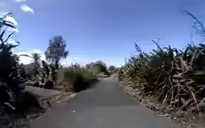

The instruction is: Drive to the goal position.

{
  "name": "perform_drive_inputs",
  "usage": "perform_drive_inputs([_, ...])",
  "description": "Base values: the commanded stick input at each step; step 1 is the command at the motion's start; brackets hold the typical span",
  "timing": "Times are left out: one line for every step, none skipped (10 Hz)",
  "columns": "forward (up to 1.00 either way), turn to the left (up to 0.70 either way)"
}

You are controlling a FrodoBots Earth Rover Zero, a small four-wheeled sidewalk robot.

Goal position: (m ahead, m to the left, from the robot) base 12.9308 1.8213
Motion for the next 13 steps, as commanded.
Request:
perform_drive_inputs([0.85,0.3])
perform_drive_inputs([0.85,0.34])
perform_drive_inputs([0.85,0.34])
perform_drive_inputs([0.85,0.34])
perform_drive_inputs([0.85,0.0])
perform_drive_inputs([0.85,0.0])
perform_drive_inputs([0.85,0.0])
perform_drive_inputs([0.85,0.0])
perform_drive_inputs([0.85,0.0])
perform_drive_inputs([0.85,0.0])
perform_drive_inputs([0.85,0.0])
perform_drive_inputs([0.85,0.0])
perform_drive_inputs([0.85,0.0])
